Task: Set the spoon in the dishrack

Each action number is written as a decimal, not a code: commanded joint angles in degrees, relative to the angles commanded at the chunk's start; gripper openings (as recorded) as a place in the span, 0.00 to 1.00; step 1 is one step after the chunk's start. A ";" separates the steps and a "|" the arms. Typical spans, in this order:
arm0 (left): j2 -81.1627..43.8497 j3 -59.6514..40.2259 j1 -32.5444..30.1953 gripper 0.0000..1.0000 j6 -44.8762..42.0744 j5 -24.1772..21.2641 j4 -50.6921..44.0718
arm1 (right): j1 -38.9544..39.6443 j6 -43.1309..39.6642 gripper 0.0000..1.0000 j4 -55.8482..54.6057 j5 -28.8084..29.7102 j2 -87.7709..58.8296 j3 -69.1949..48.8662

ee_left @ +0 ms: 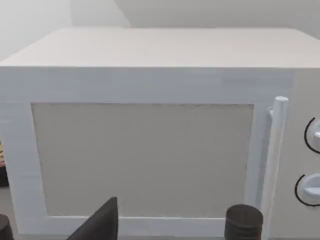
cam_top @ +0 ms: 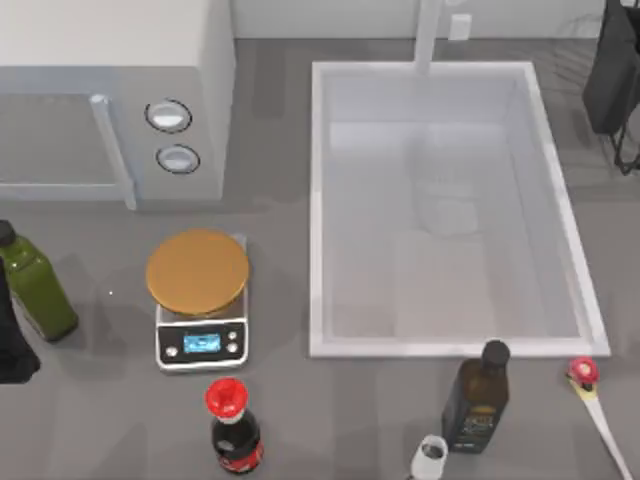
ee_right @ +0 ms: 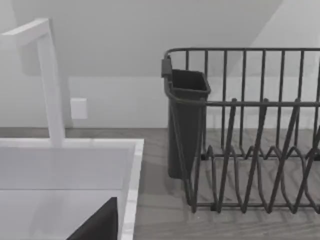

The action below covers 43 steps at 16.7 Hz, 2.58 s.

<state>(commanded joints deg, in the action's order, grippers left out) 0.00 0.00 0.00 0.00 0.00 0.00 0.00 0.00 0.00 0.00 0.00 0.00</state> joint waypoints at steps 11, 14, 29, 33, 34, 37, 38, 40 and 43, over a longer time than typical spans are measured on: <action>0.00 0.00 0.00 1.00 0.00 0.00 0.00 | 8.42 4.60 1.00 22.70 -0.09 -27.29 -19.16; 0.00 0.00 0.00 1.00 0.00 0.00 0.00 | 12.54 7.10 1.00 34.54 -0.36 -44.08 -28.13; 0.00 0.00 0.00 1.00 0.00 0.00 0.00 | 21.58 12.36 1.00 60.30 0.04 -79.41 -50.17; 0.00 0.00 0.00 1.00 0.00 0.00 0.00 | 21.72 12.34 1.00 56.16 0.06 -79.67 -46.15; 0.00 0.00 0.00 1.00 0.00 0.00 0.00 | 21.77 12.37 1.00 53.65 0.07 -80.05 -43.98; 0.00 0.00 0.00 1.00 0.00 0.00 0.00 | 22.04 12.62 1.00 44.74 0.07 -82.62 -37.69; 0.00 0.00 0.00 1.00 0.00 0.00 0.00 | 22.10 12.72 1.00 42.03 0.06 -83.80 -36.20; 0.00 0.00 0.00 1.00 0.00 0.00 0.00 | 22.12 12.83 1.00 37.65 0.07 -86.45 -34.65; 0.00 0.00 0.00 1.00 0.00 0.00 0.00 | 22.06 12.85 1.00 34.09 0.10 -90.84 -35.19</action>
<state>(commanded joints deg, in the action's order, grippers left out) 0.00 0.00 0.00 0.00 0.00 0.00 22.06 12.85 34.09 0.10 -90.84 -35.19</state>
